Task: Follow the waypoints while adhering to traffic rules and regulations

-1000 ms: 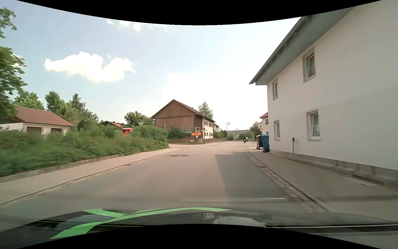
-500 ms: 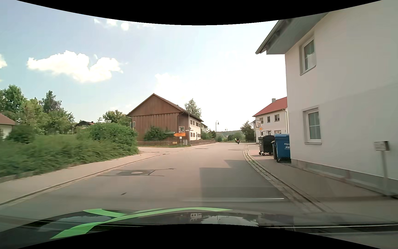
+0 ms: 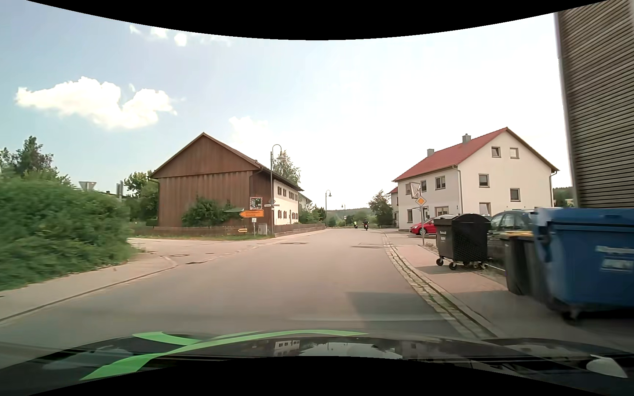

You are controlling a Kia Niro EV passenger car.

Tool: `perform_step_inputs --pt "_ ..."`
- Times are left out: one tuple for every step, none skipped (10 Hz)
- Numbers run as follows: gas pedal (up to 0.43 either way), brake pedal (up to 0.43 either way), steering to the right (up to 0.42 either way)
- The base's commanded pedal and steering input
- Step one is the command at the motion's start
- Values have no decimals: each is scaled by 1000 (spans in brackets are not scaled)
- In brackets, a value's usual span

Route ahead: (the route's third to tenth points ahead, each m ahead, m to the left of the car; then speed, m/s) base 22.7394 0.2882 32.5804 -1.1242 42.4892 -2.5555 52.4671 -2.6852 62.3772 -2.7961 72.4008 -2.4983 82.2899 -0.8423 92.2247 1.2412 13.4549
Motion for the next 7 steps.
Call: perform_step_inputs --pt "197 0 30" --pt "197 0 31" --pt "177 0 31" --pt "169 0 30" --pt "169 0 30" --pt "169 0 27" --pt "157 0 24"
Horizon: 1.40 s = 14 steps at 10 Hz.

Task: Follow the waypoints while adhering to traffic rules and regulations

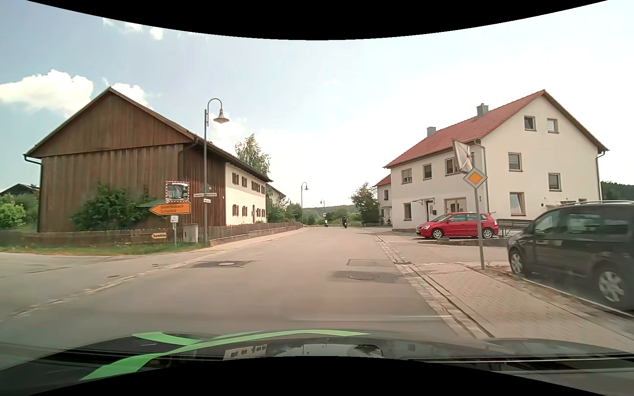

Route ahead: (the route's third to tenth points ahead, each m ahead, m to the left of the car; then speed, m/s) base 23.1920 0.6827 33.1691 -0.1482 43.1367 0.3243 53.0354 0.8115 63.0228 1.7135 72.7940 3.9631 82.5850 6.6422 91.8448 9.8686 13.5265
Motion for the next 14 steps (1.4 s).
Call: perform_step_inputs --pt "157 0 23" --pt "169 0 21" --pt "169 0 19" --pt "177 0 15" --pt "177 0 9" --pt "177 0 6" --pt "189 0 6" --pt "189 0 4" --pt "189 0 4" --pt "189 0 3" --pt "189 0 2" --pt "189 0 2" --pt "197 0 2" --pt "197 0 1"
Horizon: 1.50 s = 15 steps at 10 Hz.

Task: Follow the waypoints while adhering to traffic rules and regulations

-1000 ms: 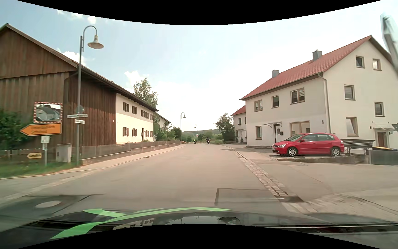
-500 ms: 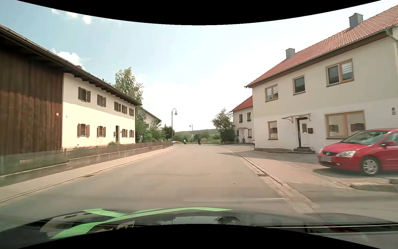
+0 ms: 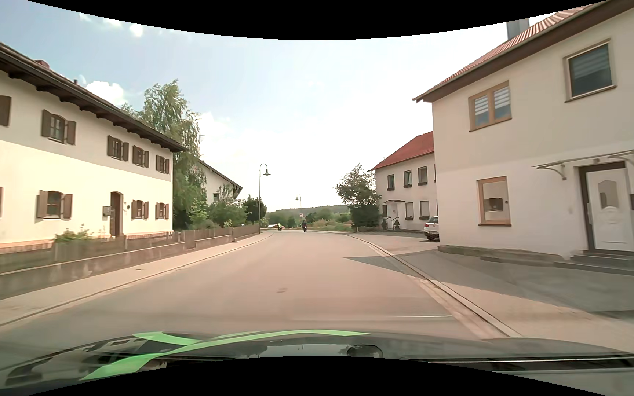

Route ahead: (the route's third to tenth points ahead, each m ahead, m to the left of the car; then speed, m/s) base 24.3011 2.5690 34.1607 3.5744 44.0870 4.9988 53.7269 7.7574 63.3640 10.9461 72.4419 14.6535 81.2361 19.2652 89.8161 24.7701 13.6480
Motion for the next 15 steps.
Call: perform_step_inputs --pt "197 0 -1" --pt "197 0 -5" --pt "177 0 -11" --pt "177 0 -14" --pt "169 0 -14" --pt "157 0 -14" --pt "157 0 -14" --pt "138 0 -15" --pt "138 0 -16" --pt "138 0 -17" --pt "138 0 -20" --pt "138 0 -22" --pt "130 0 -25" --pt "118 0 -27" --pt "110 0 -29"
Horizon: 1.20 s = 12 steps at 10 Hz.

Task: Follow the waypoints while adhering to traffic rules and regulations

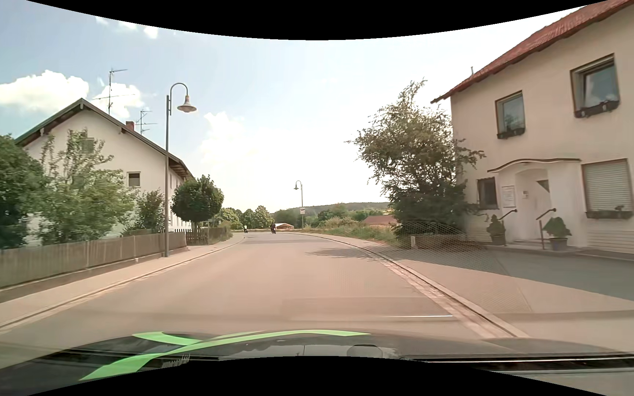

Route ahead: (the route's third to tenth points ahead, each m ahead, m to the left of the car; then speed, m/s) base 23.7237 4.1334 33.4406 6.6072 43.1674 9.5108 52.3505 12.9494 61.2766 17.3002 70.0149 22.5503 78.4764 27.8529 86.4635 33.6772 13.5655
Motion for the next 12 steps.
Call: perform_step_inputs --pt "110 0 -30" --pt "110 0 -32" --pt "110 0 -36" --pt "110 0 -40" --pt "118 0 -43" --pt "118 0 -44" --pt "130 0 -45" --pt "150 0 -47" --pt "157 0 -47" --pt "169 0 -47" --pt "169 0 -47" --pt "169 0 -47"
